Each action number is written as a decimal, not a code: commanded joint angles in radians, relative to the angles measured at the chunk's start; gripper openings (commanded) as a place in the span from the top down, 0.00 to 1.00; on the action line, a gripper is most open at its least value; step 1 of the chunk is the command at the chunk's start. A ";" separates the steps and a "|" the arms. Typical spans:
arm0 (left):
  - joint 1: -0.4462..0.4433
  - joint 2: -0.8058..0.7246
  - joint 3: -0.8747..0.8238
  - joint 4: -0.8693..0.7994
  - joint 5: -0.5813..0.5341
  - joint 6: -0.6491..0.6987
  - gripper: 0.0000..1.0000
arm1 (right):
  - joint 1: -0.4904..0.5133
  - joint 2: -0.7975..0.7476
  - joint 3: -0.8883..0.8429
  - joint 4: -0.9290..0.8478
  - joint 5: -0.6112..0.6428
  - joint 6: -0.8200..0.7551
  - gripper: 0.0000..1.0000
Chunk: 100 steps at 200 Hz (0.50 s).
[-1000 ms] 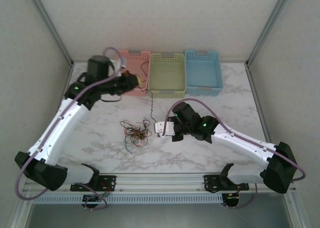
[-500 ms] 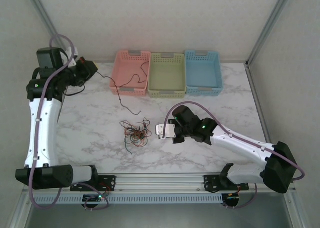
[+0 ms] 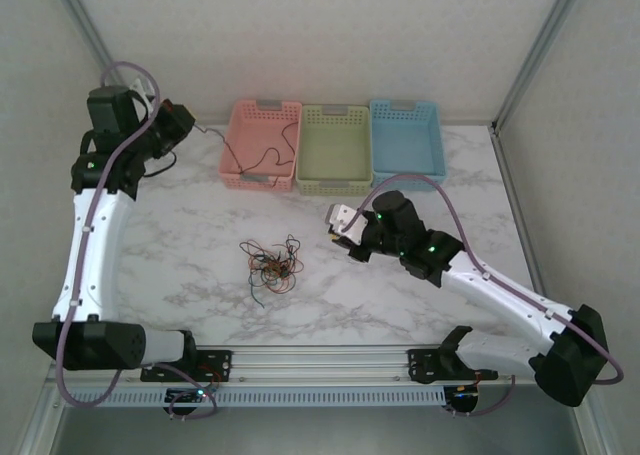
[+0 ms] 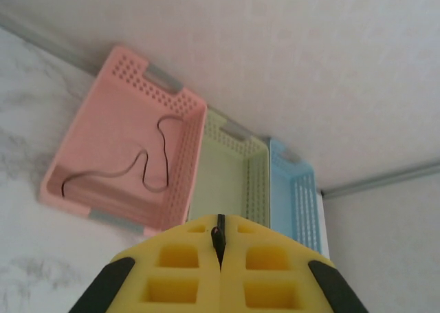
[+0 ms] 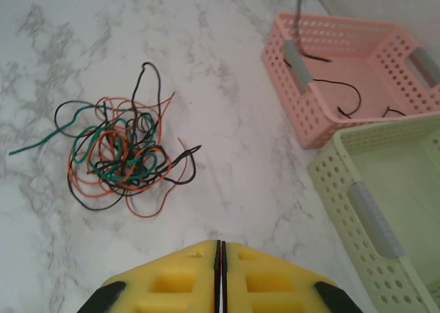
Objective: Untangle the cables
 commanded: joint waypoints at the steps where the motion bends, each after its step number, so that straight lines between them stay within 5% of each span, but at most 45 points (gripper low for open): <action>1: -0.037 0.113 0.009 0.179 -0.121 -0.025 1.00 | -0.017 -0.060 -0.040 0.046 -0.016 0.138 0.83; 27: -0.075 0.218 0.029 0.355 -0.168 0.030 1.00 | -0.040 -0.139 -0.096 0.072 -0.035 0.203 0.83; 100: -0.114 0.538 0.241 0.418 -0.193 0.113 1.00 | -0.041 -0.263 -0.120 0.009 -0.003 0.221 0.83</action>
